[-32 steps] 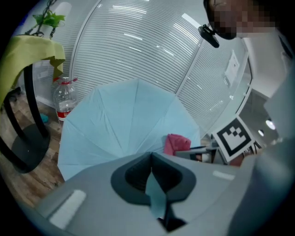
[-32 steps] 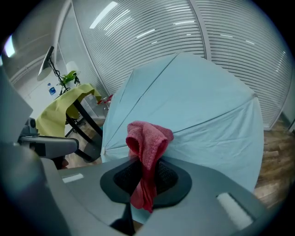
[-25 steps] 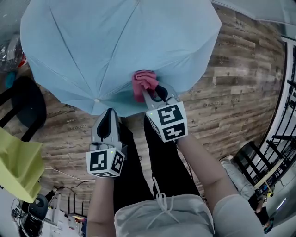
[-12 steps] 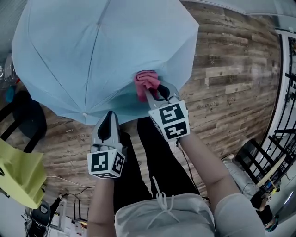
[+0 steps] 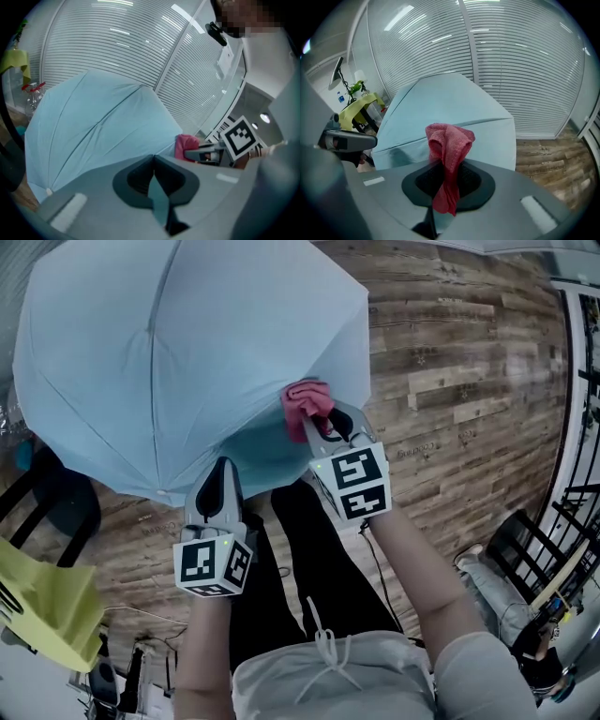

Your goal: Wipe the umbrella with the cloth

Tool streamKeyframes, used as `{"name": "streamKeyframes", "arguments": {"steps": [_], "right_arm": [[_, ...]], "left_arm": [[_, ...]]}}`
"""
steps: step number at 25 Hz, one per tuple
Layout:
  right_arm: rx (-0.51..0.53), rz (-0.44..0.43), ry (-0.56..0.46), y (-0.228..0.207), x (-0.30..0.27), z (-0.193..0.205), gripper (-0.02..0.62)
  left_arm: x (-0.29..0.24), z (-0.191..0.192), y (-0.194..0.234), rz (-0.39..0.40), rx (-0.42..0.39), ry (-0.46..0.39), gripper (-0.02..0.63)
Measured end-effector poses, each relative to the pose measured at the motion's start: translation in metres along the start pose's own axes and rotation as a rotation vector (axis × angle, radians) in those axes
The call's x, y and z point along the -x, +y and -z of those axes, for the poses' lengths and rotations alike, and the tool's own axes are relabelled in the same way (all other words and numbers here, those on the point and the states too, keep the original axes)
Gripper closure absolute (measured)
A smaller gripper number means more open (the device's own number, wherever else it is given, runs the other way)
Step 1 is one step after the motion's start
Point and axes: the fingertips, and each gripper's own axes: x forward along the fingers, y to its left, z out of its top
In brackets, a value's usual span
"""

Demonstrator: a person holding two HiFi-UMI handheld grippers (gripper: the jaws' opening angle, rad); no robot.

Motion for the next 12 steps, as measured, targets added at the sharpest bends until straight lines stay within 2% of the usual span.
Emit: {"name": "streamKeyframes", "arguments": {"steps": [12], "right_arm": [[-0.024,0.063,0.034,-0.076,-0.015,-0.008,0.538]], "left_arm": [[-0.054,-0.027,-0.045,0.042,-0.063,0.007,0.598]]}}
